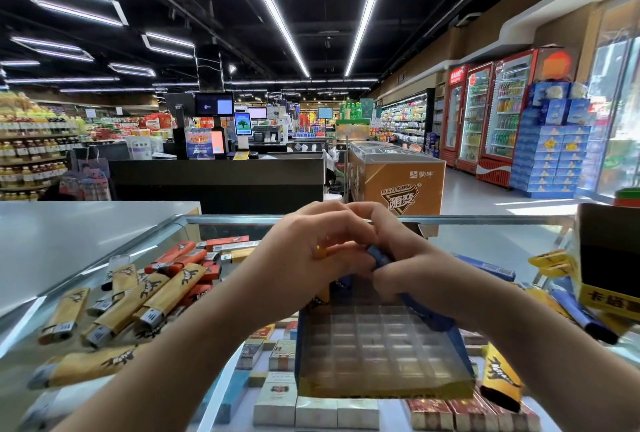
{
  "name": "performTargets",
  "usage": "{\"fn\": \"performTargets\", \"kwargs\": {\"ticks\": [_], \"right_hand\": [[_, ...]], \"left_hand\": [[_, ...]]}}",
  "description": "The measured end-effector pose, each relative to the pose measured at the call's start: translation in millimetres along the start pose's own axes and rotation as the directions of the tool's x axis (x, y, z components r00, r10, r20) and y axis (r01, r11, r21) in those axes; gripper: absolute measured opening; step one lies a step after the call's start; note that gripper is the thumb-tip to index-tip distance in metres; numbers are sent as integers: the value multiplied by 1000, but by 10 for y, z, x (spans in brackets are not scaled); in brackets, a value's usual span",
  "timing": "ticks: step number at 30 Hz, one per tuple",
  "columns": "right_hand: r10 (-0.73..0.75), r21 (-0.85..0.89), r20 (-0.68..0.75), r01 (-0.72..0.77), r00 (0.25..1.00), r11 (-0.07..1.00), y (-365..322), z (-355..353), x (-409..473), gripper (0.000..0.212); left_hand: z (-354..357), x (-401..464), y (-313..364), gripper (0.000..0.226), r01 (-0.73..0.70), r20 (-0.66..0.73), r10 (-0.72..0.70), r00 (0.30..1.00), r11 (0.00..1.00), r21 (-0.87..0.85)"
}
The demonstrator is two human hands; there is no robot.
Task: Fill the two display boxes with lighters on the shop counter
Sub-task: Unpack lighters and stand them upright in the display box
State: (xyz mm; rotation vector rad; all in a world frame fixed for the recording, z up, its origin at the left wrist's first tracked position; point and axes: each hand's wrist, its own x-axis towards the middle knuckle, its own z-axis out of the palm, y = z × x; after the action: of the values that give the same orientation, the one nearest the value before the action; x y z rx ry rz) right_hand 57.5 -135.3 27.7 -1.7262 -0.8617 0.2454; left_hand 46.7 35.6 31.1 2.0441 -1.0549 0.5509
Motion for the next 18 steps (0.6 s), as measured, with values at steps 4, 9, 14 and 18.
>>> {"fn": "performTargets", "kwargs": {"ticks": [4,9,14,18], "right_hand": [[-64,-42,-70,62,995,997,-1,-10,16,52],[-207,-171,-367,153,907,973,-8,-154,10,39],[-98,-292,-599,-102,795,951,159,-310,63,27],[114,-163,-556,-243,823,956,256,-297,98,31]], "left_hand": [[1,-9,-23,23,42,-25,-42,999,999,2],[-61,29,-82,26,60,-265,-57,962,998,4],[-74,25,-139,20,48,-322,49,945,957,286],[-33,9,-160,15,12,-249,94,964,920,391]]}}
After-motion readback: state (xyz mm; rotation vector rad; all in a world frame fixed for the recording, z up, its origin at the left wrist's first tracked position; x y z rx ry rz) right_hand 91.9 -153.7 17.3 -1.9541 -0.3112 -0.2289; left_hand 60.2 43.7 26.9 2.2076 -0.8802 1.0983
